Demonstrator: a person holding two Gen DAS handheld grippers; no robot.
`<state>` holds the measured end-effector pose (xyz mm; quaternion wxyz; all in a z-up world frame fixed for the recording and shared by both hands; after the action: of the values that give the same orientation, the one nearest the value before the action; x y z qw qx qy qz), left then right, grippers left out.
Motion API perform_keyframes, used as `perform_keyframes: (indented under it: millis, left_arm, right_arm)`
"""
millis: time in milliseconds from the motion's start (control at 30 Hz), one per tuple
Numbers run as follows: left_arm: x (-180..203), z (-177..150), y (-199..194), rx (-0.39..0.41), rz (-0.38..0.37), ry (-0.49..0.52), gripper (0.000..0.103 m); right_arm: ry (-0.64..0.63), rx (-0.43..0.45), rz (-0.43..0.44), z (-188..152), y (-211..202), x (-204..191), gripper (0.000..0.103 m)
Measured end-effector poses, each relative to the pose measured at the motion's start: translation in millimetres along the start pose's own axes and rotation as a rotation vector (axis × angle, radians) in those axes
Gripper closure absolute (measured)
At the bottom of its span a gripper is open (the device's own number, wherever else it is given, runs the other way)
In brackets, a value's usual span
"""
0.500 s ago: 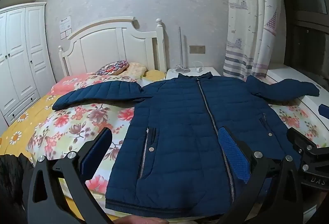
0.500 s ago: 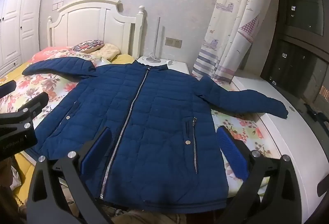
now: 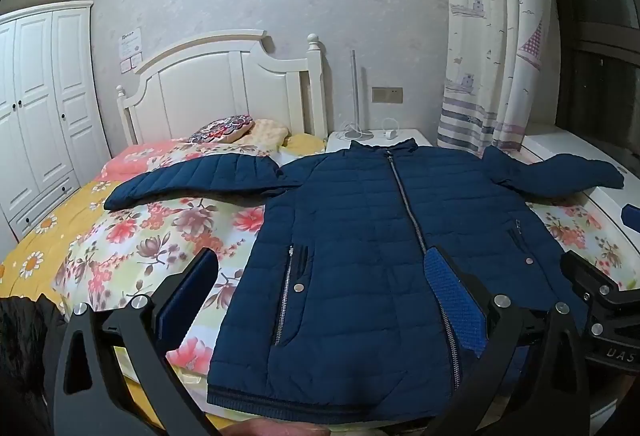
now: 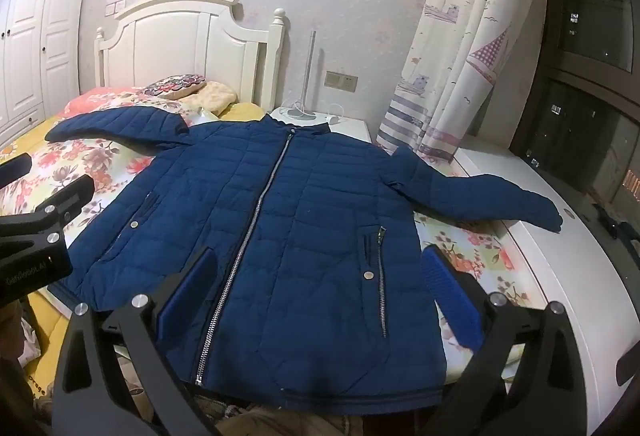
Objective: Fold large clothes
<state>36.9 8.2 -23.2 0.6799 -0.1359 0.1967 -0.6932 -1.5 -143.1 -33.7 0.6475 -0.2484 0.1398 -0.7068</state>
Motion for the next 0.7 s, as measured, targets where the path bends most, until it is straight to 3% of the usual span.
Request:
perform_keyframes:
  millis: [700]
  left_arm:
    - [0.3,-5.1,1.4,-0.008,0.0,0.003,0.004]
  right_arm:
    - [0.001,-0.002,0.003,-0.5,0.2,-4.1,0.002]
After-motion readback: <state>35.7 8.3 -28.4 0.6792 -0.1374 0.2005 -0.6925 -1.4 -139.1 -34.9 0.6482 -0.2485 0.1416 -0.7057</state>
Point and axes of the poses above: each gripper's, at about its wrist camera, not at the fingertips, and y roughly the way its jaws point, x to its right, z to its top, the point moved 4 cm from there along y, roughly the way its jaws point
